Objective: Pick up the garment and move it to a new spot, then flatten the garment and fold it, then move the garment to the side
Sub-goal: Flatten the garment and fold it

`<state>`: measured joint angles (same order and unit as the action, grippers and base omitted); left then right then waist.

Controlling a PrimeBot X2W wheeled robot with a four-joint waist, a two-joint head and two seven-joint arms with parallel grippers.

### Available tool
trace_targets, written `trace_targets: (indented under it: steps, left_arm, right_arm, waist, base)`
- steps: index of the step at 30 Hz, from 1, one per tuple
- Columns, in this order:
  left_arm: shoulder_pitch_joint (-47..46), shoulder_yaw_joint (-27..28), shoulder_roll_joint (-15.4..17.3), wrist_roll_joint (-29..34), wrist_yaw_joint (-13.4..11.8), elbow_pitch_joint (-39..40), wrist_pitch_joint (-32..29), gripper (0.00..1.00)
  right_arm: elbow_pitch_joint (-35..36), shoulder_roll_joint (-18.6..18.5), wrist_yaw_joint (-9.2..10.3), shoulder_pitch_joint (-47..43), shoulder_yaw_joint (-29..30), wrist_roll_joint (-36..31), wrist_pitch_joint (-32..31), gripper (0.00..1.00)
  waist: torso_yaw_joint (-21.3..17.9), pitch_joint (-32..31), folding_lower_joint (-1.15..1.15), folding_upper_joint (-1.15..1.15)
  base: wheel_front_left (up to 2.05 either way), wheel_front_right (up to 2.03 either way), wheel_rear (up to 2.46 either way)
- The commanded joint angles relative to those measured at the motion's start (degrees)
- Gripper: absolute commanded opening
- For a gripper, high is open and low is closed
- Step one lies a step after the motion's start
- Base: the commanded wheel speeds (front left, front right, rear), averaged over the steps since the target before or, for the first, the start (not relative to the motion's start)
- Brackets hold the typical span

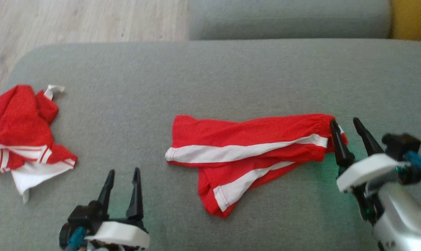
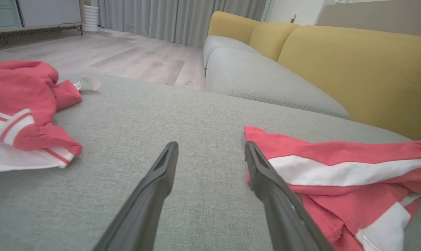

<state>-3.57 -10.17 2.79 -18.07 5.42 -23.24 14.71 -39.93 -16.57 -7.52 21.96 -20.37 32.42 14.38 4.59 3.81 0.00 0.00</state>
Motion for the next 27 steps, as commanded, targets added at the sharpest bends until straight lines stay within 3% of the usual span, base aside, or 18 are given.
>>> trace_targets:
  steps: [1,11,27]
  left_arm:
    - [0.0,3.1,0.1,1.5,-0.9,2.3,0.3,1.0]
    - [3.6,5.5,0.1,6.3,-4.1,3.8,0.3,1.0]
    - [4.6,3.3,0.1,6.9,-4.5,4.7,0.3,1.0]
  right_arm:
    - [3.7,0.8,0.03,-2.2,1.8,-3.0,0.6,1.0]
    - [14.2,9.2,0.03,-14.7,12.5,-18.3,0.6,1.0]
    - [12.5,11.5,0.03,-15.0,11.7,-18.6,0.6,1.0]
  waist:
    - [-2.1,-2.5,0.0,0.0]
    - [-4.2,-5.8,0.0,0.0]
    - [-3.5,-4.8,0.0,0.0]
  base:
    - [0.0,0.0,0.0]
    - [0.0,0.0,0.0]
    - [0.0,0.0,0.0]
